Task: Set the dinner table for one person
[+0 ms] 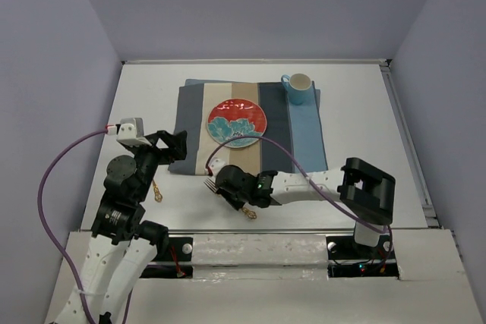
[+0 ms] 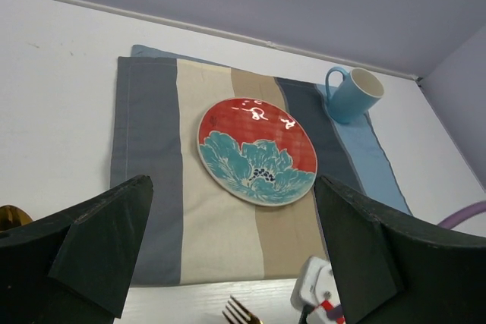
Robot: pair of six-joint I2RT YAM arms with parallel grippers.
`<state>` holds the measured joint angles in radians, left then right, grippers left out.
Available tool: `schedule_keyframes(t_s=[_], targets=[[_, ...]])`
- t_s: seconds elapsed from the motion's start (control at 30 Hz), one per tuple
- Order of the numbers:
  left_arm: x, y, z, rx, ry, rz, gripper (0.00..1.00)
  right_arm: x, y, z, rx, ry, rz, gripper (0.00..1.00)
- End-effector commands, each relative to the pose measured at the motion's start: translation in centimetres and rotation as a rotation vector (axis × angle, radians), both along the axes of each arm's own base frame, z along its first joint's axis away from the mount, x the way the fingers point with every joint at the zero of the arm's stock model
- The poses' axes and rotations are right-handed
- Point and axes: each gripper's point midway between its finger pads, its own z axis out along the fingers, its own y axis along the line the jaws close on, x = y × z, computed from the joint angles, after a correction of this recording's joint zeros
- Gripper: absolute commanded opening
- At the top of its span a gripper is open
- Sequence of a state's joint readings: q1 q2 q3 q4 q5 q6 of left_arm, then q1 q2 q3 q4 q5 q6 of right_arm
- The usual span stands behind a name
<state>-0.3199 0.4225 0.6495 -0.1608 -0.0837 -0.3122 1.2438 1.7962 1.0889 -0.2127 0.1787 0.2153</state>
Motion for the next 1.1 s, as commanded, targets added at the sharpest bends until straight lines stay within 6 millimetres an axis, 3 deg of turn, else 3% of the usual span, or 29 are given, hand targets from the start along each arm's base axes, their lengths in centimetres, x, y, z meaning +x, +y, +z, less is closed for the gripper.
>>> schedule_keyframes(t_s=[0.0, 0.03, 0.1, 0.17, 0.2, 0.23, 0.27, 0.3, 0.33, 0.37, 0.43, 0.47, 0.53, 0.6, 0.63, 0.7, 1.0, 1.07], targets=[[-0.4, 0.5, 3.0, -0.029, -0.099, 0.023, 0.99, 5.2, 4.4, 7.9, 0.199, -0.16, -0.226, 0.0], [-0.5, 0.7, 3.2, -0.031, -0.105, 0.032, 0.99, 6.7, 4.8, 7.8, 0.225, -0.154, -0.302, 0.0], [-0.9, 1.4, 3.7, -0.043, -0.118, 0.07, 0.99, 10.6, 5.7, 10.3, 0.331, -0.196, -0.45, 0.0], [-1.0, 2.0, 3.8, -0.047, -0.122, 0.1, 0.99, 13.3, 6.3, 10.3, 0.385, -0.188, -0.559, 0.0], [-1.2, 2.1, 3.9, -0.051, -0.127, 0.103, 0.99, 14.7, 7.7, 12.4, 0.477, -0.176, -0.585, 0.0], [-1.2, 2.1, 3.9, -0.052, -0.127, 0.101, 0.99, 15.7, 8.4, 12.8, 0.54, -0.129, -0.639, 0.0], [-1.2, 2.0, 4.0, -0.054, -0.132, 0.095, 0.99, 17.4, 8.7, 11.7, 0.549, -0.106, -0.675, 0.0], [-1.3, 1.9, 4.0, -0.057, -0.134, 0.089, 0.99, 18.0, 10.4, 13.6, 0.627, -0.08, -0.694, 0.0], [-1.4, 1.8, 4.0, -0.057, -0.136, 0.086, 0.99, 19.0, 10.7, 13.8, 0.646, -0.081, -0.714, 0.0], [-1.4, 1.8, 4.1, -0.058, -0.14, 0.084, 0.99, 19.8, 11.3, 12.4, 0.633, -0.092, -0.737, 0.0], [-1.6, 1.8, 4.2, -0.06, -0.146, 0.078, 0.99, 20.8, 12.7, 14.0, 0.698, -0.092, -0.767, 0.0], [-1.6, 1.7, 4.3, -0.061, -0.147, 0.074, 0.99, 21.5, 12.4, 12.8, 0.688, -0.083, -0.787, 0.0], [-1.7, 1.4, 4.3, -0.064, -0.149, 0.06, 0.99, 22.6, 13.2, 12.7, 0.722, -0.065, -0.822, 0.0], [-1.8, 1.1, 4.2, -0.064, -0.146, 0.048, 0.99, 24.5, 12.7, 13.4, 0.752, -0.075, -0.878, 0.0], [-1.8, 1.0, 4.3, -0.065, -0.147, 0.044, 0.99, 24.7, 13.0, 12.6, 0.754, -0.063, -0.891, 0.0], [-1.8, 0.8, 4.2, -0.063, -0.144, 0.037, 0.99, 25.7, 13.1, 13.1, 0.777, -0.065, -0.906, 0.0], [-2.1, 0.5, 4.4, -0.069, -0.151, 0.02, 0.99, 27.2, 12.7, 8.0, 0.689, -0.04, -0.948, 0.0], [-2.1, 0.6, 4.4, -0.067, -0.151, 0.022, 0.99, 27.4, 12.9, 8.0, 0.681, -0.045, -0.945, 0.0]])
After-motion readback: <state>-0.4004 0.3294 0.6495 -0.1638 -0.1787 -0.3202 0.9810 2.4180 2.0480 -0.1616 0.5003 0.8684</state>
